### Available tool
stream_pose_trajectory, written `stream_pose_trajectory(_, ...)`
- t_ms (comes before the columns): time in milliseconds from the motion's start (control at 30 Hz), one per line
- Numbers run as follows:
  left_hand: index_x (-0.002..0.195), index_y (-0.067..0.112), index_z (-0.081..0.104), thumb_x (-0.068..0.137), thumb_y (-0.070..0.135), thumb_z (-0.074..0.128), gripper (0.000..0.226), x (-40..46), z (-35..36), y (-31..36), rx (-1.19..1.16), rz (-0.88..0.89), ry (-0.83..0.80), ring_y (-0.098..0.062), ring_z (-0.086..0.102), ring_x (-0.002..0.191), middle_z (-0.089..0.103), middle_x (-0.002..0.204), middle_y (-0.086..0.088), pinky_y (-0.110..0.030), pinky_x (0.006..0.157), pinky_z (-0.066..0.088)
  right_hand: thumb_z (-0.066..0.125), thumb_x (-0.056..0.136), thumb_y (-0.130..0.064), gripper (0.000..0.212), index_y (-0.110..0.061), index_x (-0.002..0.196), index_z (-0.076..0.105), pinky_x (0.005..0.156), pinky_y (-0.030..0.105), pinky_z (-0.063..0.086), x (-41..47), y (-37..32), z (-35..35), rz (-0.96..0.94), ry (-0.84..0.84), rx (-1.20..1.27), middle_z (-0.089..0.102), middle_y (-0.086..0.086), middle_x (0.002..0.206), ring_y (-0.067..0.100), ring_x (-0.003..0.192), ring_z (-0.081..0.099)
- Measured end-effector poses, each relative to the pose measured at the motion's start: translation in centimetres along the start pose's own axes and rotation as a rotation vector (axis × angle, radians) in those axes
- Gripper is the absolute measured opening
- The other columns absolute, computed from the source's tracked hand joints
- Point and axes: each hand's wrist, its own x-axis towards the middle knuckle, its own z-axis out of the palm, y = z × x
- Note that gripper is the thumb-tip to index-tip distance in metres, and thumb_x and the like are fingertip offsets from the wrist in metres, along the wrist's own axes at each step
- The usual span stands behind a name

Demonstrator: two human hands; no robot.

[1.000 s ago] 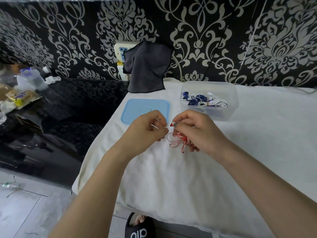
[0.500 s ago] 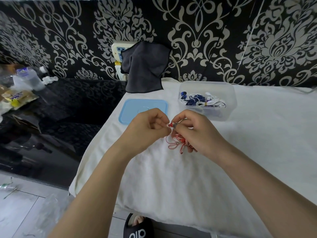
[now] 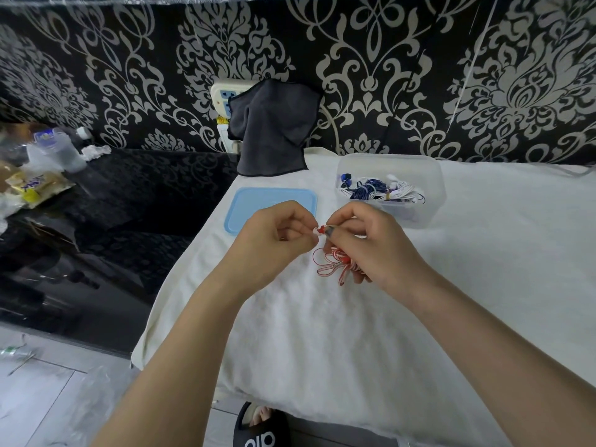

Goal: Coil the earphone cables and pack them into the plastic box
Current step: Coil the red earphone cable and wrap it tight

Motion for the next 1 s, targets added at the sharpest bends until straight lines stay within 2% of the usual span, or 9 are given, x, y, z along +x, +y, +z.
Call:
stream_pose_trajectory(233, 0.089, 0.017, 0.069, 0.088, 0.005, 0.074, 0.013, 0.0, 0.0, 0.2, -0.011, -0.009, 0.013, -0.016, 0.067, 0.074, 0.073, 0.088, -0.012, -0.036, 0.08, 0.057, 0.063, 0.096, -0.016, 0.005, -0.019, 0.092, 0.06, 0.041, 0.029, 0.046, -0.2, 0.3, 0.1, -0.088, 0.03, -0.091, 0.075, -0.007, 0.081, 0.008, 0.054, 0.062)
stream_pose_trajectory(400, 0.091, 0.015, 0.07, 0.089, 0.004, 0.073, 0.011, -0.1, -0.1, 0.6, -0.034, 0.0, 0.019, -0.017, 0.068, 0.077, 0.073, 0.088, -0.011, -0.026, 0.076, 0.054, 0.063, 0.096, -0.015, 0.004, -0.014, 0.093, 0.063, 0.038, 0.023, 0.04, -0.3, -0.2, -0.1, -0.044, 0.002, -0.002, 0.075, -0.001, 0.08, 0.008, 0.046, 0.056)
stream_pose_trajectory(533, 0.091, 0.013, 0.07, 0.089, 0.003, 0.072, 0.011, -0.1, -0.1, 0.7, -0.043, 0.012, 0.026, -0.033, 0.07, 0.085, 0.073, 0.089, -0.013, -0.036, 0.08, 0.056, 0.062, 0.097, -0.015, 0.004, -0.011, 0.096, 0.063, 0.037, 0.018, 0.034, -0.2, -0.5, -0.2, 0.023, -0.011, 0.091, 0.077, 0.003, 0.081, 0.012, 0.037, 0.05)
stream_pose_trajectory(700, 0.095, 0.014, 0.072, 0.09, 0.0, 0.067, 0.016, -0.1, 0.0, 1.0, -0.05, 0.028, 0.019, -0.02, 0.074, 0.087, 0.076, 0.089, -0.006, -0.029, 0.084, 0.056, 0.062, 0.096, -0.016, 0.006, -0.01, 0.095, 0.064, 0.04, 0.021, 0.03, 0.2, -0.5, -0.2, 0.109, -0.016, 0.19, 0.07, 0.001, 0.068, 0.018, 0.035, 0.045)
stream_pose_trajectory(900, 0.097, 0.006, 0.072, 0.089, -0.006, 0.068, 0.015, -0.4, -0.2, 1.2, -0.114, 0.055, 0.005, -0.022, 0.076, 0.088, 0.078, 0.089, -0.011, -0.022, 0.083, 0.057, 0.064, 0.094, -0.018, 0.006, -0.012, 0.093, 0.067, 0.041, 0.021, 0.03, 0.2, -0.6, -0.6, 0.125, -0.047, 0.218, 0.069, 0.0, 0.068, 0.017, 0.039, 0.045)
stream_pose_trajectory(1000, 0.095, 0.007, 0.071, 0.089, -0.004, 0.071, 0.013, -0.5, -0.3, 1.3, -0.137, 0.067, 0.007, -0.027, 0.076, 0.091, 0.077, 0.09, -0.014, -0.033, 0.089, 0.058, 0.068, 0.091, -0.019, 0.005, -0.014, 0.091, 0.069, 0.041, 0.022, 0.032, 0.1, -0.8, -0.9, 0.098, -0.057, 0.23, 0.074, 0.004, 0.077, 0.02, 0.045, 0.046)
